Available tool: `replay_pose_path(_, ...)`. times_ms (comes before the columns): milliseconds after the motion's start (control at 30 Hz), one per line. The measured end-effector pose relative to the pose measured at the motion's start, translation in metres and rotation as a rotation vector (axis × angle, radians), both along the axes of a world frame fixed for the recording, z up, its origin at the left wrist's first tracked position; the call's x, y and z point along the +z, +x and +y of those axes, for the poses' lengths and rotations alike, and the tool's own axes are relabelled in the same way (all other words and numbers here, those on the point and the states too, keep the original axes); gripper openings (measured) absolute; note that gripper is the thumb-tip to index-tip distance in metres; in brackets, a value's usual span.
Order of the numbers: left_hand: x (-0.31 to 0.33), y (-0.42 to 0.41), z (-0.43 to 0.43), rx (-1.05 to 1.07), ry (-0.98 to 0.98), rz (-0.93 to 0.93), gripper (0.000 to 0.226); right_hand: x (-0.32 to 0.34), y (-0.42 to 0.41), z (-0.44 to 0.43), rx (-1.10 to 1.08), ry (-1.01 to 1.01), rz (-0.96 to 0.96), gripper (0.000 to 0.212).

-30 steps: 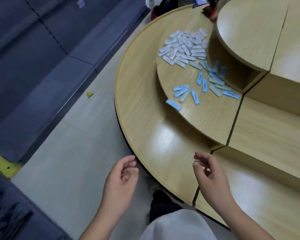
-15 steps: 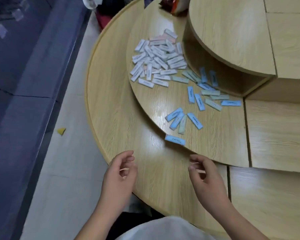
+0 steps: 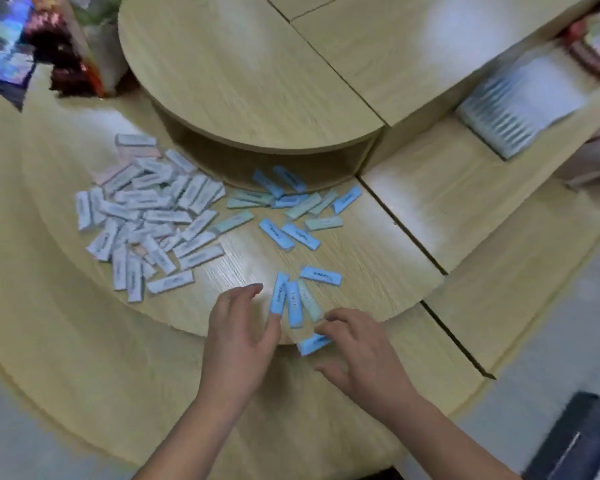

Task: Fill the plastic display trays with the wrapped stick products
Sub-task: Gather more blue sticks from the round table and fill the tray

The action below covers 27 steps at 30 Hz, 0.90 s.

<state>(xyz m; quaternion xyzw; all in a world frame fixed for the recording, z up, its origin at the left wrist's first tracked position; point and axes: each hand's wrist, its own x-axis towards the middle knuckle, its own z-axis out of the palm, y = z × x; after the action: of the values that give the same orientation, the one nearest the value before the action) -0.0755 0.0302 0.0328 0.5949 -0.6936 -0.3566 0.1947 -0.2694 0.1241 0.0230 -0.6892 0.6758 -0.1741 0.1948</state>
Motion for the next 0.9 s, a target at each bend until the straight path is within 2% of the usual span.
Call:
replay_pose_path(167,-0.039,-0.021,-0.015,-0.257,-0.117,-0.204,0.072,-0.033,0.003,-0.021,0.042,-0.016,0.126,0.037)
replay_pose_path(333,-0.078,-0.032,-0.027,-0.394,-0.234,-0.382,0.074,-0.056,-0.006,-0.031,-0.003,-0.093,0.088,0.025)
replay_pose_path(400,-0.086,-0.038,-0.039,-0.390,-0.289,-0.418,0.072,-0.060,-0.014,-0.044,-0.054,-0.150,0.128,0.025)
replay_pose_path(500,-0.089,-0.048,-0.062,-0.341,-0.353,-0.422,0.071,-0.061,-0.030,-0.073,-0.087,-0.227,0.225,0.038)
replay_pose_path(600,-0.089,-0.060,-0.089,-0.328,-0.444,-0.405,0.074,-0.063,-0.045,-0.109,-0.140,-0.224,0.278,0.046)
replay_pose_path(733,-0.088,-0.061,-0.130,-0.250,-0.469,-0.372,0.079,-0.064,-0.058,-0.151,-0.207,-0.202,0.209,0.059)
replay_pose_path(800,-0.085,-0.059,-0.149,-0.219,-0.452,-0.362,0.078,-0.059,-0.058,-0.172,-0.177,-0.222,0.148,0.063)
replay_pose_path(900,-0.079,-0.062,-0.170,-0.234,-0.415,-0.435,0.071,-0.052,-0.048,-0.213,-0.007,-0.160,0.221,0.064)
